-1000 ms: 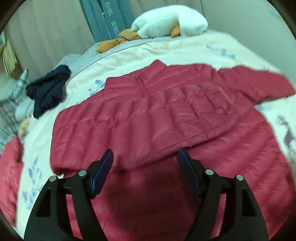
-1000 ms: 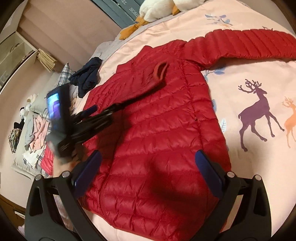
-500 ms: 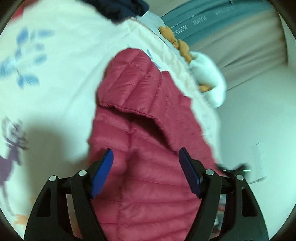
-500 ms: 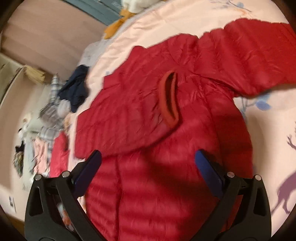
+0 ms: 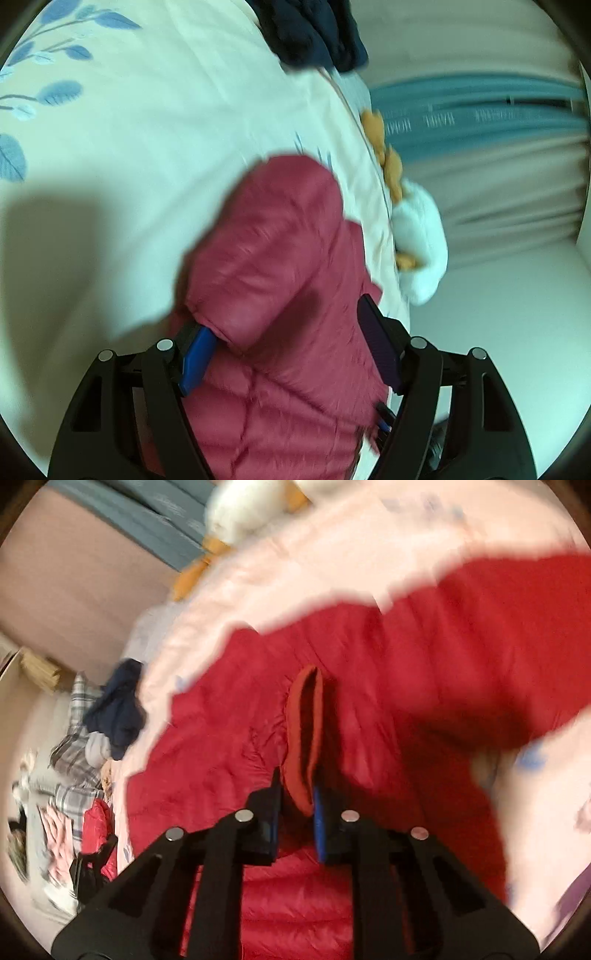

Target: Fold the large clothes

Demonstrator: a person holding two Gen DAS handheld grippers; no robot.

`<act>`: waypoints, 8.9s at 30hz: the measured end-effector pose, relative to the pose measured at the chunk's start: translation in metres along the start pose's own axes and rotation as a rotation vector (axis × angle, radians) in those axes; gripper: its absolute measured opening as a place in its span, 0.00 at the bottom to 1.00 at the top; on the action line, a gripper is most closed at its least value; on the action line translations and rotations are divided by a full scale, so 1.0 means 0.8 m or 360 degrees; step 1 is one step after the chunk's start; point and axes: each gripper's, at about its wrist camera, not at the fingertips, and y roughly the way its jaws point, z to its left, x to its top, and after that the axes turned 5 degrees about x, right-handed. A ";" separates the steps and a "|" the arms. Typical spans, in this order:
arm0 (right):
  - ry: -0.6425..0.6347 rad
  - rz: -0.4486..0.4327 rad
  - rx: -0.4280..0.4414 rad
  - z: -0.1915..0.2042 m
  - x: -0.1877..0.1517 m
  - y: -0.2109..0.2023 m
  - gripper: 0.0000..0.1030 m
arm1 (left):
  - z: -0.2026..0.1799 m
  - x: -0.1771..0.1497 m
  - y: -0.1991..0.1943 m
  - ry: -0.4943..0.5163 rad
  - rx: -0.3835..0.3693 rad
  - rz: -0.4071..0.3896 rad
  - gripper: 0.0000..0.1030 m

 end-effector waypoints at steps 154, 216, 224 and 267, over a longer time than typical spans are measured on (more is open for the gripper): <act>0.0551 -0.0685 -0.0235 -0.354 0.084 -0.265 0.07 | -0.144 -0.290 -0.044 0.1047 0.0736 0.0227 0.99; -0.0834 -0.0054 0.0207 0.005 -0.143 -0.162 0.68 | -0.083 -0.121 0.043 0.0199 0.0108 0.0306 0.09; -0.0724 -0.0103 0.0182 -0.015 -0.120 -0.167 0.68 | -0.133 -0.094 -0.040 0.0514 0.0180 -0.0114 0.08; -0.0817 0.0200 -0.0369 0.009 0.010 0.075 0.38 | -0.120 -0.114 0.070 0.1314 0.0927 0.0074 0.25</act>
